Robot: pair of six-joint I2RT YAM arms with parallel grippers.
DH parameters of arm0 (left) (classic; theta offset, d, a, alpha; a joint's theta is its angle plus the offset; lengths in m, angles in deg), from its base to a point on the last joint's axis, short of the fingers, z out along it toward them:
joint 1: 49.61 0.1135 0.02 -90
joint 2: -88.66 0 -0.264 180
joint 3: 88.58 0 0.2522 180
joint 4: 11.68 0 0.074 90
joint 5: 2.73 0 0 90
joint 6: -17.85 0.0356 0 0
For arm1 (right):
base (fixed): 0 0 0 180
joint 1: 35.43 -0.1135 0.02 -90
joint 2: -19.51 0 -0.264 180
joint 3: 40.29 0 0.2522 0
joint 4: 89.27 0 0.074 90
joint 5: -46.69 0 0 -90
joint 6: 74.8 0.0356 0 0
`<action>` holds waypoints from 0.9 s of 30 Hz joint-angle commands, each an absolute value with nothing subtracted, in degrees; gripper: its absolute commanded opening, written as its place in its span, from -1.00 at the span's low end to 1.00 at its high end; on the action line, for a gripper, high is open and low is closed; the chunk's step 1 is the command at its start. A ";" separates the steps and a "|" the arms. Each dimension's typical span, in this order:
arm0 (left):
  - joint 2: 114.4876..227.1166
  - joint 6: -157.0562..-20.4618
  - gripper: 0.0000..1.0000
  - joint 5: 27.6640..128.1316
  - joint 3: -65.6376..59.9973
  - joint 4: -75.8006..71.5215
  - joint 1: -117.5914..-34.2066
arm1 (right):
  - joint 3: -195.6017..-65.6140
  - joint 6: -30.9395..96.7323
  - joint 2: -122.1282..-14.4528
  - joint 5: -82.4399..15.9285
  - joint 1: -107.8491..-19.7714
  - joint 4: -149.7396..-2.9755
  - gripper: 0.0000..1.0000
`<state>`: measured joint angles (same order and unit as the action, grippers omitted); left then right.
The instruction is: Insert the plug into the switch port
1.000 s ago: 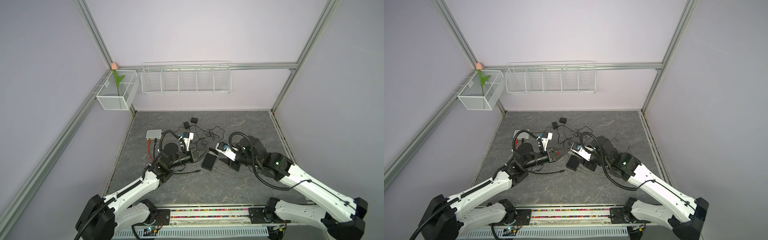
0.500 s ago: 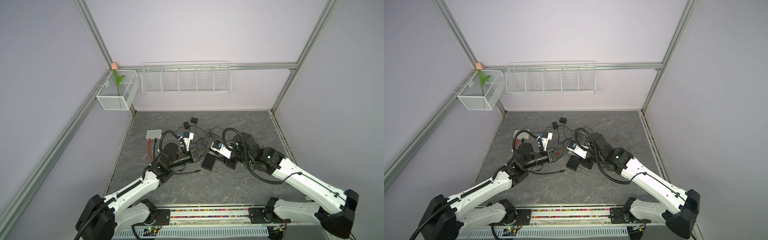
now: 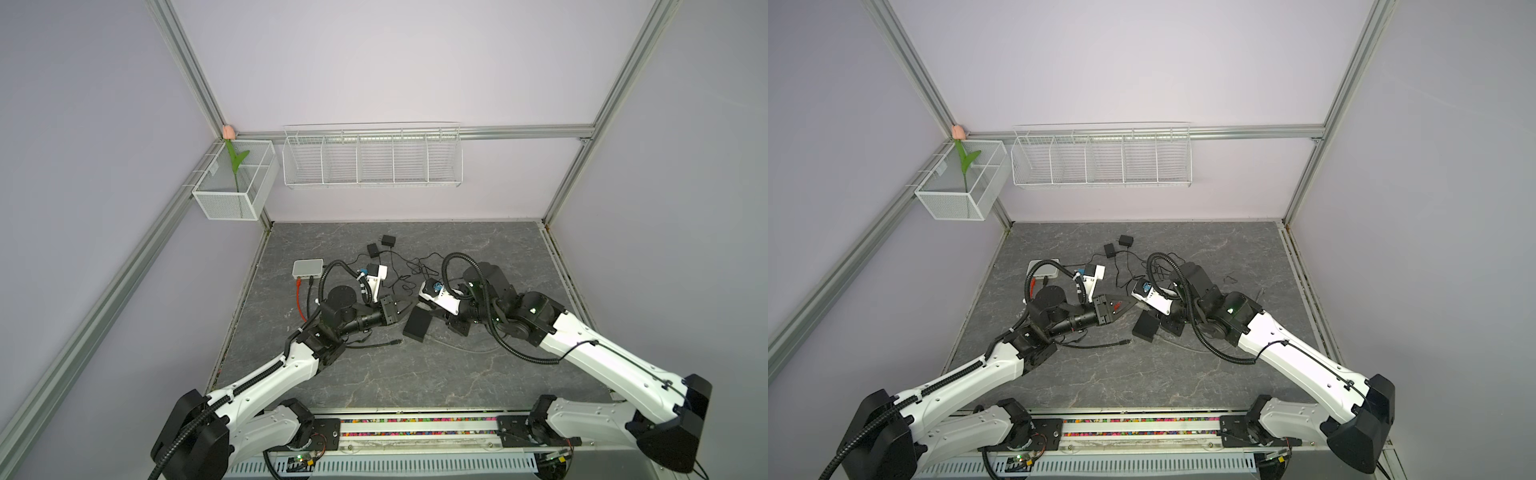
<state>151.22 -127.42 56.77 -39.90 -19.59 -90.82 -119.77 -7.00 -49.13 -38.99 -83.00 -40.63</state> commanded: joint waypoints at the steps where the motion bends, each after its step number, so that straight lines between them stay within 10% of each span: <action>1: 150.45 -127.57 -0.95 56.10 -40.54 -21.39 -90.57 | -121.37 -7.90 -50.04 -37.55 -82.45 -41.87 -0.49; 12: 149.99 -127.56 -0.91 55.57 -40.63 -21.23 -90.57 | -121.04 -7.26 -49.76 -37.74 -82.12 -43.14 -0.87; 20: 145.87 -120.12 -0.03 63.19 -36.80 -5.70 -89.57 | -120.50 -5.65 -49.89 -44.11 -80.86 -41.38 -0.87; 27: 146.54 -112.71 0.04 77.19 -35.04 7.67 -88.02 | -117.60 -2.77 -52.37 -52.05 -80.00 -37.33 -0.87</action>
